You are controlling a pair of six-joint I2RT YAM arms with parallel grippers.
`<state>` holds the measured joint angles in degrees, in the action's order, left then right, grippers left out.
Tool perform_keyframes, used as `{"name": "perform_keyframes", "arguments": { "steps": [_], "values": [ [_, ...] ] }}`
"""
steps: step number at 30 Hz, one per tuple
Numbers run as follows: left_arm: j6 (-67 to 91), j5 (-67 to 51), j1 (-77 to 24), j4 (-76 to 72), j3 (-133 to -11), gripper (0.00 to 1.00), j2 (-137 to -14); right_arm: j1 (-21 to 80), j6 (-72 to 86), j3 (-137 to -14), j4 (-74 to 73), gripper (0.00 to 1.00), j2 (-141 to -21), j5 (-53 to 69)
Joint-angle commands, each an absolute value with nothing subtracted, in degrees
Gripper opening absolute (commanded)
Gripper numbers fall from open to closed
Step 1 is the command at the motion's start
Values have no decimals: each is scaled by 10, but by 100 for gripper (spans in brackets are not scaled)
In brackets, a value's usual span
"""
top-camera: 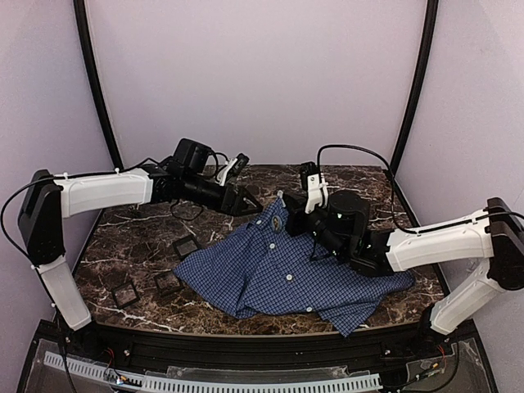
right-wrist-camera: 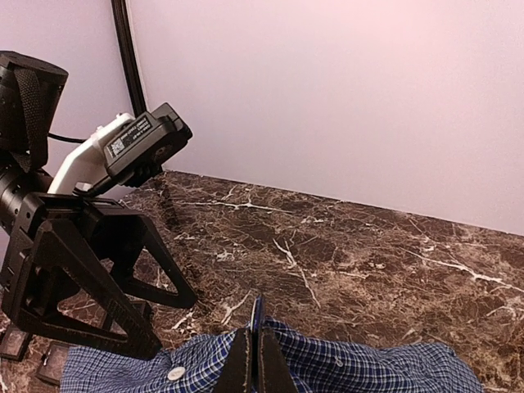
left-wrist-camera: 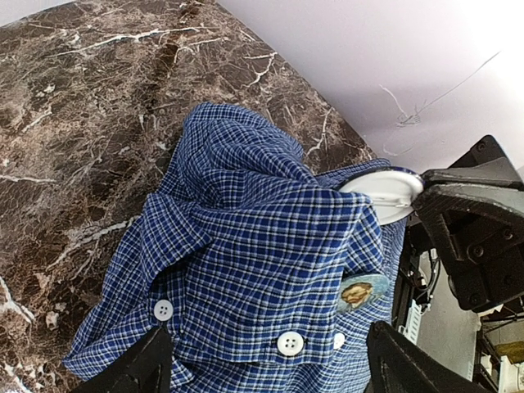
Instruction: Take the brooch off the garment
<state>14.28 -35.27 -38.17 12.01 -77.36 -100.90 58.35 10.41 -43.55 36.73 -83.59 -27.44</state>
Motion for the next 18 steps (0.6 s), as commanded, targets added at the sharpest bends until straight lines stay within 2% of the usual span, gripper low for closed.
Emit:
{"name": "perform_keyframes", "arguments": {
  "steps": [1, 7, 14, 15, 16, 17, 18],
  "values": [
    [129, -333, -395, 104, -780, 84, -1011, 590, 120, -429, 391, 0, -814, -261],
    [139, -345, -410, 95, -788, 78, -1031, 593, 129, -414, 395, 0, -806, -259],
    [144, -356, -418, 90, -791, 59, -1046, 601, 131, -415, 397, 0, -809, -267],
    [145, -358, -419, 90, -791, 49, -1048, 603, 130, -415, 398, 0, -810, -270],
    [145, -365, -420, 89, -791, 44, -1049, 603, 130, -414, 400, 0, -811, -274],
    [148, -370, -421, 88, -790, 33, -1050, 605, 131, -414, 402, 0, -813, -278],
    [150, -380, -422, 84, -789, 27, -1050, 605, 131, -413, 404, 0, -814, -283]
  ]
}}
